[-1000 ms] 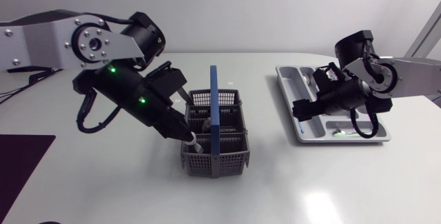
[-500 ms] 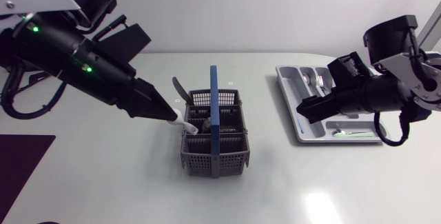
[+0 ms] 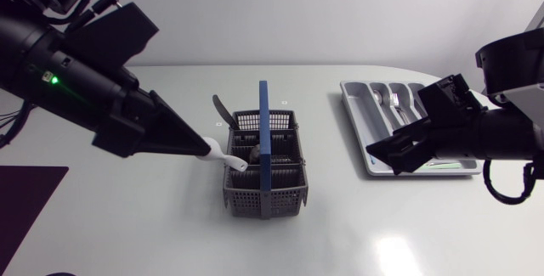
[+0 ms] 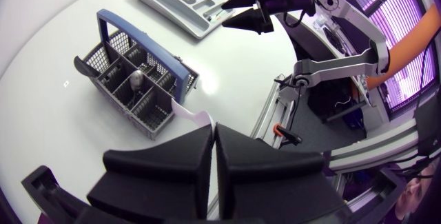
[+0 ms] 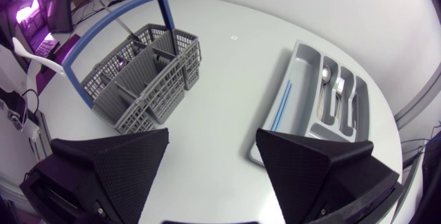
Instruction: Unload the cutlery basket into the drawer organizer.
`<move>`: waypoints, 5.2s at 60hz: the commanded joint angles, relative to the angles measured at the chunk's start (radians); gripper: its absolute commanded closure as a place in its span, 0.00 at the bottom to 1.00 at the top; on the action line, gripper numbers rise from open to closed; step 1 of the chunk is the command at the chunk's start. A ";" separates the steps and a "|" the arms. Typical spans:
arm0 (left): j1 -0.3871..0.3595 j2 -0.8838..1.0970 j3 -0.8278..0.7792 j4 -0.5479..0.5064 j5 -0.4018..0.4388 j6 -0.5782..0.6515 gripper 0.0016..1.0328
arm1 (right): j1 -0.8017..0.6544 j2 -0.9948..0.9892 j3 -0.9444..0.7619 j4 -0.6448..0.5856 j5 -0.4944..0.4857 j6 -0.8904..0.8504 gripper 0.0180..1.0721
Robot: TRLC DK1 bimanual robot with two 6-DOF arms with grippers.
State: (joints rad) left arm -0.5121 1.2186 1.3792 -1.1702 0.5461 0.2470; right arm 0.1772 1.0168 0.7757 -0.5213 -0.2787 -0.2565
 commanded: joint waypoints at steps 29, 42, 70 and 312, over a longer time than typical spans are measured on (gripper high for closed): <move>-0.240 0.174 -0.089 0.119 0.046 0.077 0.97 | 0.122 -0.179 -0.128 -0.085 -0.270 -0.199 0.13; -0.278 0.265 -0.060 0.147 0.103 0.113 0.97 | 0.291 -0.210 -0.188 -0.062 -0.284 -0.219 0.13; -0.298 0.349 -0.008 0.145 0.167 0.146 0.97 | 0.498 -0.156 -0.236 0.078 -0.254 -0.308 0.38; 0.296 0.285 -0.491 1.150 0.003 0.449 0.32 | -0.030 0.045 -0.289 0.420 0.236 -0.483 0.12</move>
State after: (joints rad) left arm -0.2066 1.4517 0.9131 -0.0414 0.5320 0.6350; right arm 0.1184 1.0451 0.4595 -0.0879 -0.0540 -0.7891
